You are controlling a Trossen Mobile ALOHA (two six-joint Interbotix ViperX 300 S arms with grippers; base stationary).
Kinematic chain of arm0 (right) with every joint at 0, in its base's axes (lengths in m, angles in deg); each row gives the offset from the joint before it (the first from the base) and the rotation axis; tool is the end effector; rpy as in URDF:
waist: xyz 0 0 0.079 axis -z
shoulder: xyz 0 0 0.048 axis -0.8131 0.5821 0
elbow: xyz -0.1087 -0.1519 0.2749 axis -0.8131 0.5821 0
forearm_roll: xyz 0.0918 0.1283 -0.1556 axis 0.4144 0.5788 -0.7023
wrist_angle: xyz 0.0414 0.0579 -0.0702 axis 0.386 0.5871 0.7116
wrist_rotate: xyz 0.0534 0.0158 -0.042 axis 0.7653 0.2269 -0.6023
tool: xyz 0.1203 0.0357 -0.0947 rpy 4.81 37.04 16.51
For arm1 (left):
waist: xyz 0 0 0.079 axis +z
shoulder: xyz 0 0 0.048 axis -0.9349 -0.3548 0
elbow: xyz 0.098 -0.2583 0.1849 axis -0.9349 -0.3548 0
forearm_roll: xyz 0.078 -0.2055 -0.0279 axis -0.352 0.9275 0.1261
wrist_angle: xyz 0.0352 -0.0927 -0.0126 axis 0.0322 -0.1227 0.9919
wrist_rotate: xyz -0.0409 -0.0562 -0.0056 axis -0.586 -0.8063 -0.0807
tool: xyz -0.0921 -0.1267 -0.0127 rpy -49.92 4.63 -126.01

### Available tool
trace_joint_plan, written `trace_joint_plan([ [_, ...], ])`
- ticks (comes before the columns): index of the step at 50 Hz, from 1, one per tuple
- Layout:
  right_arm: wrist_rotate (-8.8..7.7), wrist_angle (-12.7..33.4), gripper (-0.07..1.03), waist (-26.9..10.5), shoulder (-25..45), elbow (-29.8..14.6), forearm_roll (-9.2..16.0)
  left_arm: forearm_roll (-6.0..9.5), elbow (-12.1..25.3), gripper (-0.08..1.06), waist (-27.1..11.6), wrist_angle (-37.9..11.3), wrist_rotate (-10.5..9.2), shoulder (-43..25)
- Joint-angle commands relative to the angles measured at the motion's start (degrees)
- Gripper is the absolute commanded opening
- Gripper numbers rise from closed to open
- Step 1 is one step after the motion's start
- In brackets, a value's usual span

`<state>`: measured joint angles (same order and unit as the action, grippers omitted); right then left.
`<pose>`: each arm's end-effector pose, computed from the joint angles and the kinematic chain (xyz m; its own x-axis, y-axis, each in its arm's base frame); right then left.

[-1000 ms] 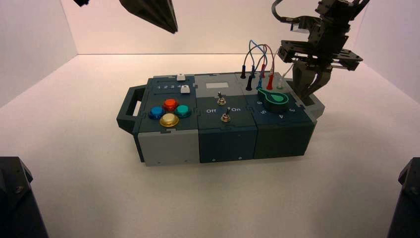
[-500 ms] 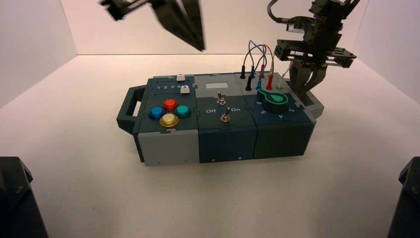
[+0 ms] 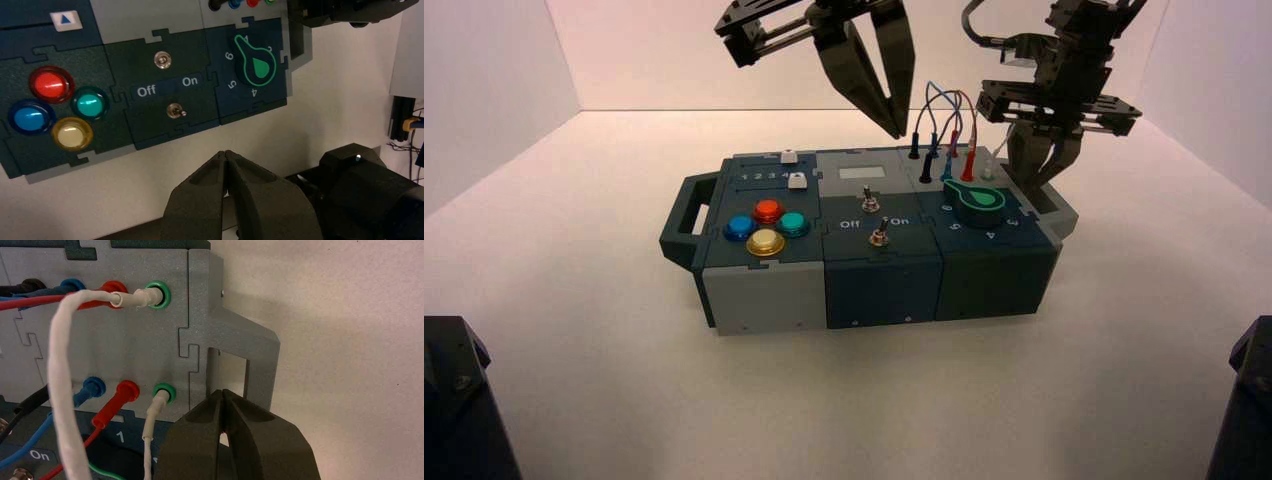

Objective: Flip the bottom switch off with the left gripper.

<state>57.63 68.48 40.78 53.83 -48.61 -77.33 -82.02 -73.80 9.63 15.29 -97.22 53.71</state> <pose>0.3097 0.1034 -0.0309 -0.0020 0.1241 -0.9923 -0.0991 0.9874 0.1237 0.1779 -0.3403 0.1014 0.1149 -0.3592 -0.9262 0.0829 0.9326 -0.3514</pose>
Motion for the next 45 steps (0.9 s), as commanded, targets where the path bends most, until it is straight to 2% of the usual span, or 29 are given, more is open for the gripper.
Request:
trace_joint_plan([
  [1, -0.97, -0.18, -0.02, 0.0, 2.99, 0.44, -1.49, -0.09, 1.49, -0.03, -0.44, -0.26, -0.88, 0.26],
  [45, -0.97, 0.0, -0.02, -0.44, 3.78, 0.09, -1.67, -0.35, 3.78, -0.03, -0.88, 0.35, -1.23, -7.82],
])
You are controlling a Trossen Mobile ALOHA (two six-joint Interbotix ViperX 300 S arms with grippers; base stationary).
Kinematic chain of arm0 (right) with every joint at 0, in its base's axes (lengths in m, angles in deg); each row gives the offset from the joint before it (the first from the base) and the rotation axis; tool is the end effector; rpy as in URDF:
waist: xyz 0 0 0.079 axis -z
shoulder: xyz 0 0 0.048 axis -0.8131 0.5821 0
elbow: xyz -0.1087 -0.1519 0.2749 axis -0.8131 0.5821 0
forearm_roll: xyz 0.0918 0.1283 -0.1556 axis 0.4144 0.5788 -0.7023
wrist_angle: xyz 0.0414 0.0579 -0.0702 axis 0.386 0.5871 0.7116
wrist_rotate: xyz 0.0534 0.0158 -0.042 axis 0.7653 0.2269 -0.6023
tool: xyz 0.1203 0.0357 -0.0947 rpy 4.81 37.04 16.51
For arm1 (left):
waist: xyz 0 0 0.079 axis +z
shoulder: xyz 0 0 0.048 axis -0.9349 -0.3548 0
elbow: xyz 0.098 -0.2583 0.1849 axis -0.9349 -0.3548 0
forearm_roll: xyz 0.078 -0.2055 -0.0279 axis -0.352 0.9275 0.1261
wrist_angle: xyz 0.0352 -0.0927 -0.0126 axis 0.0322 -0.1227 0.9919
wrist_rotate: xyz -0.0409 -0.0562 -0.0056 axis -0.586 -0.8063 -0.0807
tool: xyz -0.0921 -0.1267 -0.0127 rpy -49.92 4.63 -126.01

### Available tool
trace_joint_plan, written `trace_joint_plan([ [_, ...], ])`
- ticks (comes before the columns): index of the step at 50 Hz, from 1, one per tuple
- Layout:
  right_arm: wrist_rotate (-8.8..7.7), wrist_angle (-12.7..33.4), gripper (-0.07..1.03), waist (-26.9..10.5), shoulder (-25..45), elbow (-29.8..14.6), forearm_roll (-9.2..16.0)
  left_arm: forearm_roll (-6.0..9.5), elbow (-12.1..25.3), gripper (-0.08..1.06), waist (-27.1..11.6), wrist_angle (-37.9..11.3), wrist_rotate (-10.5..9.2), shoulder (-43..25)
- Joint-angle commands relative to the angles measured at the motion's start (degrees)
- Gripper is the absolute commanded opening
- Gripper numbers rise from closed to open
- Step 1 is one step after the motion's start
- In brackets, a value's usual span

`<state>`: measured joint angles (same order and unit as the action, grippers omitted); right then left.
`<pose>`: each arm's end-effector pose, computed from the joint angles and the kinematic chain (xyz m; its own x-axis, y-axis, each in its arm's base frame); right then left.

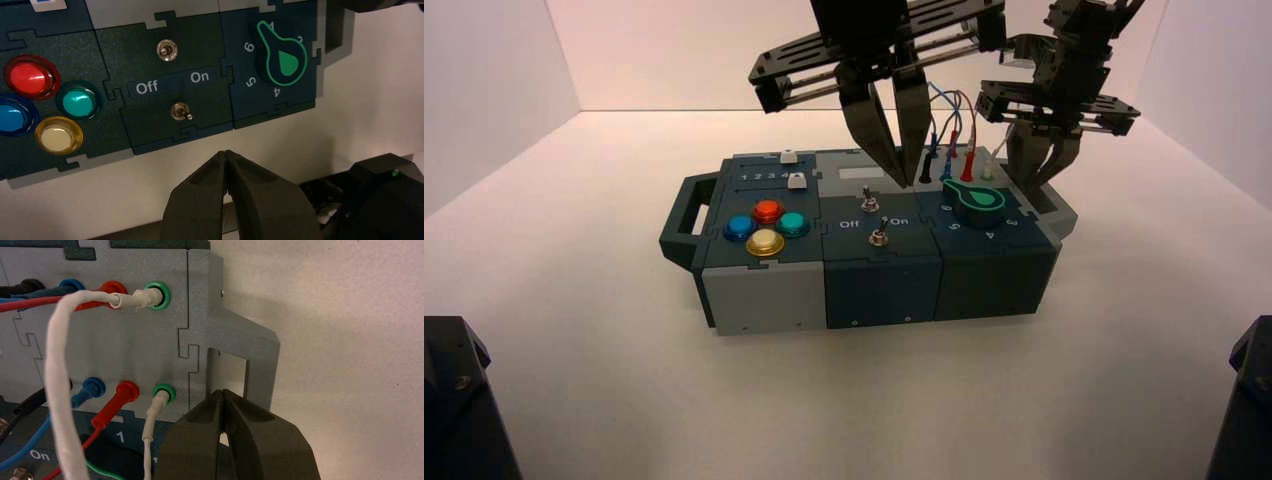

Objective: Flip the bottom switch off with the left gripper.

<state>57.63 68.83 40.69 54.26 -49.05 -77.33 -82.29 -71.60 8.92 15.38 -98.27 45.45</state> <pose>0.3105 0.1043 -0.0317 -0.0081 0.1236 -0.9923 -0.1007 0.9872 0.1238 0.1783 -0.3491 0.0589 0.0644 -0.2734 -0.9597 0.0635 0.9609 -0.2694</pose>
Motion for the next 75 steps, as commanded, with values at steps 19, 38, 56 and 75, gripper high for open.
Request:
trace_joint_plan([
  [19, -0.97, -0.35, -0.02, -0.35, 3.34, 0.53, -1.58, -0.26, 2.29, -0.03, -0.18, 0.7, 0.09, -2.37],
  [38, -1.14, -0.26, -0.02, -0.35, 3.25, 0.53, -1.67, -0.88, 3.6, -0.03, -0.18, 0.97, 0.35, -5.01],
  [56, -1.14, -0.35, -0.02, -0.35, 3.25, 0.53, -1.76, -0.97, 3.96, -0.03, -0.18, 0.97, 0.44, -6.42],
  [75, -1.23, -0.35, -0.02, -0.35, 3.25, 0.44, -1.76, -1.14, 4.04, -0.03, -0.18, 1.05, 0.7, -8.0],
])
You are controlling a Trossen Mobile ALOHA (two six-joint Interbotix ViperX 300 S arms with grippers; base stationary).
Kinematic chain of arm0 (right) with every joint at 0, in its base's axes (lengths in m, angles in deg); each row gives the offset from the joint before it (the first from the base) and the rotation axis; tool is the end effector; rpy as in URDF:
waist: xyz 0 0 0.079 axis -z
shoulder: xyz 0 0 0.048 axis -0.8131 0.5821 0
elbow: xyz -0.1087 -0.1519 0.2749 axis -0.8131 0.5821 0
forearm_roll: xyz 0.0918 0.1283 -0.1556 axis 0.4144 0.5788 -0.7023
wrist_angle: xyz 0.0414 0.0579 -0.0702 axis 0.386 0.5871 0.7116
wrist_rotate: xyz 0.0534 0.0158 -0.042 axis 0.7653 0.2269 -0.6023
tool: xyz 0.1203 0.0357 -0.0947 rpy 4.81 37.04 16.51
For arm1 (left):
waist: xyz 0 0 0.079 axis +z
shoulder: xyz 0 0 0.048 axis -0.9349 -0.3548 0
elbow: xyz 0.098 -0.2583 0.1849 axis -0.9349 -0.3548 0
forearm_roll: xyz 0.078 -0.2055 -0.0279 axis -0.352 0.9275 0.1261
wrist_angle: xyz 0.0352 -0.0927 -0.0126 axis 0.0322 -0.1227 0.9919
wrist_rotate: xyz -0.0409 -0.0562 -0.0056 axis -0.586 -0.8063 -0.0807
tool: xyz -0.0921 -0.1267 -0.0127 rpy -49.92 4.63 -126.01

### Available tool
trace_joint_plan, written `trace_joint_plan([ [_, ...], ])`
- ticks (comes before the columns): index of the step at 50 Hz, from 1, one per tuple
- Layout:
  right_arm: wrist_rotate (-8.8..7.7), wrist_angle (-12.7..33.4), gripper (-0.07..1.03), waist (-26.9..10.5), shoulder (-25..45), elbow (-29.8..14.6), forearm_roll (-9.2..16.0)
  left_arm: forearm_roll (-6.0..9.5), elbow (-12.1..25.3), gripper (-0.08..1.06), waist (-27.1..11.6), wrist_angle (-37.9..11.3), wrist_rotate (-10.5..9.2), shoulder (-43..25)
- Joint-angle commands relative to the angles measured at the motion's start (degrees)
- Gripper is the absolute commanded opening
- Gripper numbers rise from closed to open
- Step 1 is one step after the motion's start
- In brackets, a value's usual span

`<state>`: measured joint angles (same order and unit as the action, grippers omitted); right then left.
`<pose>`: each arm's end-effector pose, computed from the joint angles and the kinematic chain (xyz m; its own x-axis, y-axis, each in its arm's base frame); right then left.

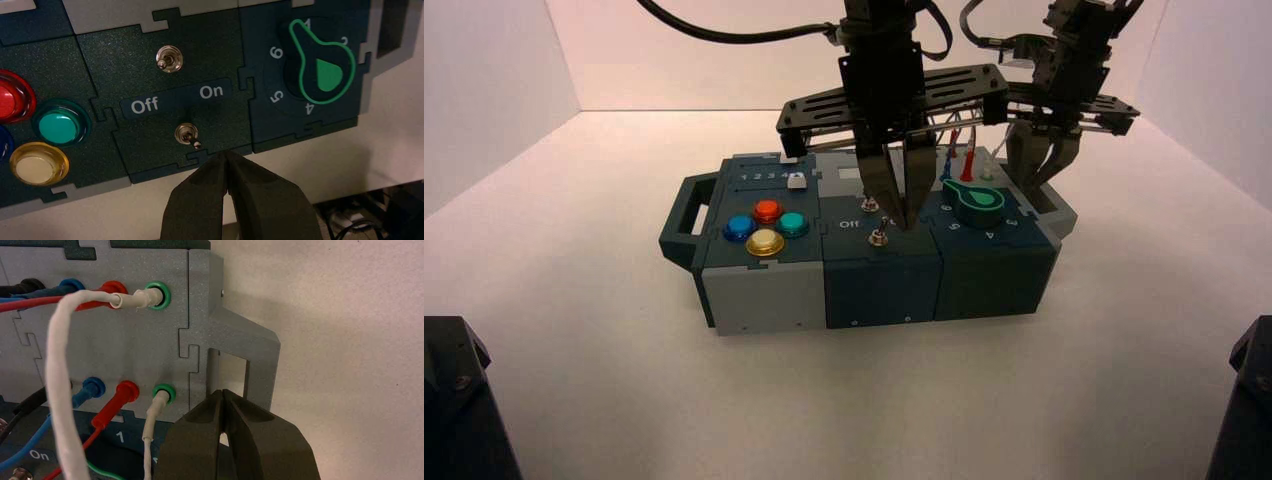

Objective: Flip the bottom switch off with the left gripper.

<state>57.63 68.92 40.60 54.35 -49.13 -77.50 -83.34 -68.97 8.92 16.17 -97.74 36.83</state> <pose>0.3104 0.1044 -0.0320 -0.0099 0.1215 -0.9925 -0.1045 0.9870 0.1219 0.1849 -0.3547 0.0140 0.0317 -0.1897 -0.9813 0.0749 0.9795 -0.1869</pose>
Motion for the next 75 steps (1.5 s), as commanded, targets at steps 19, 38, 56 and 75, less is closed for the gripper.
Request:
trace_joint_plan([
  [19, -1.23, -0.35, -0.02, -0.26, 3.25, 0.53, -1.58, -0.18, 1.32, -0.03, -0.18, 0.79, 0.26, 0.35],
  [38, -1.23, -0.35, -0.02, -0.35, 3.34, 0.53, -1.58, -0.18, 0.53, -0.03, -0.18, 0.79, 0.35, 0.44],
  [56, -1.23, -0.35, -0.02, -0.26, 3.34, 0.53, -1.67, -0.18, 0.0, -0.03, -0.18, 0.79, 0.26, 0.79],
  [75, -1.23, -0.26, -0.02, -0.26, 3.43, 0.44, -1.58, -0.44, -0.53, -0.03, 0.18, 0.79, 0.35, 1.14],
])
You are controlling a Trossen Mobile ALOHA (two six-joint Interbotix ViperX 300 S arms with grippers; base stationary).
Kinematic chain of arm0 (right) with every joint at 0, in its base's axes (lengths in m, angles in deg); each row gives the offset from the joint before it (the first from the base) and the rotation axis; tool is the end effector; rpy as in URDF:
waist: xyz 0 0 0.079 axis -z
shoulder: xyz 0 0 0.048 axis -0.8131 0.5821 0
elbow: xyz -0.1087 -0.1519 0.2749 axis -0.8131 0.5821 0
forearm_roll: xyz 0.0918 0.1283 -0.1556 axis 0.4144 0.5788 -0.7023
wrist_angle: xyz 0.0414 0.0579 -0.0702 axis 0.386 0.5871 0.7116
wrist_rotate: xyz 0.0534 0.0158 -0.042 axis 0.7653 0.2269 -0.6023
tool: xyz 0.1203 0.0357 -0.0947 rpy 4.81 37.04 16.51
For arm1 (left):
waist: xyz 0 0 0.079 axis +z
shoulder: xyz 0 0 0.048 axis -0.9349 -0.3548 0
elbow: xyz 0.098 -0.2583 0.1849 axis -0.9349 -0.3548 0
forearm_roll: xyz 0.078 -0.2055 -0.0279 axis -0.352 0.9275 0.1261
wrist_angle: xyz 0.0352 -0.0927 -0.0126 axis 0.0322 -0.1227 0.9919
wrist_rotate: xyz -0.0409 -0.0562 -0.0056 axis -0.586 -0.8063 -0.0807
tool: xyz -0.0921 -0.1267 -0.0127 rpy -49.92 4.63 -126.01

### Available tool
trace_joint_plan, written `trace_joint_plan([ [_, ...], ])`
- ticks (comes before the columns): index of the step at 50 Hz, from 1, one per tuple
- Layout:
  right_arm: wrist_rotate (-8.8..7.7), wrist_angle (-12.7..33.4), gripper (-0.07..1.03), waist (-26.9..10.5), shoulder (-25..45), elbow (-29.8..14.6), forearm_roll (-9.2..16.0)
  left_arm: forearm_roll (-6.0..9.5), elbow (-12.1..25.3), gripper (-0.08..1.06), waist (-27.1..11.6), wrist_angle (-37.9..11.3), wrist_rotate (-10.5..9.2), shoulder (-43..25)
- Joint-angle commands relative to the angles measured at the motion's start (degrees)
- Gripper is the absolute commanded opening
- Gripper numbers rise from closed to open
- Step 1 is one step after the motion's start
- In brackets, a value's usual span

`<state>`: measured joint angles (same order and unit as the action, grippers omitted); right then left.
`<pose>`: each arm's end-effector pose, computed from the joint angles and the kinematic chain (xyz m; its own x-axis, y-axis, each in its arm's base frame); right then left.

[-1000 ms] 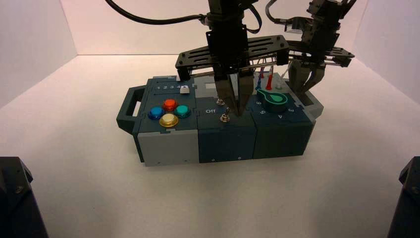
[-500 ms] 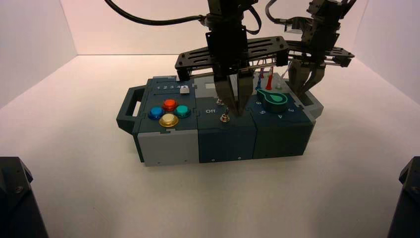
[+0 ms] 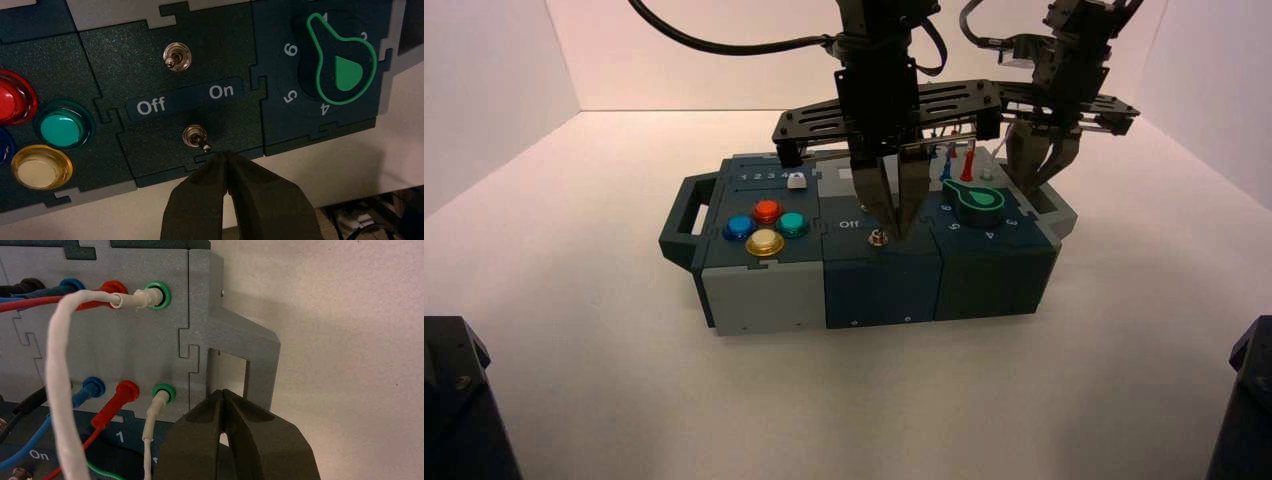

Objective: Flip the bottom switch off with the left gripper.

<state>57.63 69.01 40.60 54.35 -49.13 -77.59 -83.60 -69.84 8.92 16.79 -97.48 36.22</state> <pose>0.3101 0.1042 -0.0320 -0.0113 0.1204 -0.9927 -0.1057 0.9870 0.1209 0.1830 -0.3496 0.0058 0.0276 -0.1748 -0.9842 0.0808 0.9818 -0.1721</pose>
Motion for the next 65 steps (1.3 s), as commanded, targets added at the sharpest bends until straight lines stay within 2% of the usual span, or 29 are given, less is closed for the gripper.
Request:
trace_joint_plan([
  [1, -1.23, -0.44, -0.02, -0.35, 3.43, 0.53, -1.58, -0.18, 0.35, -0.03, 0.26, 0.18, 0.0, 1.76],
  [15, -1.23, -0.44, -0.02, -0.26, 3.52, 0.44, -1.49, -0.53, -0.97, -0.03, 1.41, 0.18, -0.09, 3.6],
  [33, -1.23, -0.26, -0.02, -0.35, 3.87, 0.18, -1.58, -0.79, -0.88, -0.03, 1.58, 0.35, 0.0, 3.43],
  [56, -1.32, -0.09, -0.02, -0.26, 4.39, 0.09, -1.58, -0.44, 2.46, -0.03, -0.18, 0.79, 0.0, 1.76],
  [65, -1.23, -0.09, -0.02, -0.35, 4.39, 0.09, -1.58, -0.44, 2.81, -0.03, -0.18, 0.79, 0.62, 0.62],
])
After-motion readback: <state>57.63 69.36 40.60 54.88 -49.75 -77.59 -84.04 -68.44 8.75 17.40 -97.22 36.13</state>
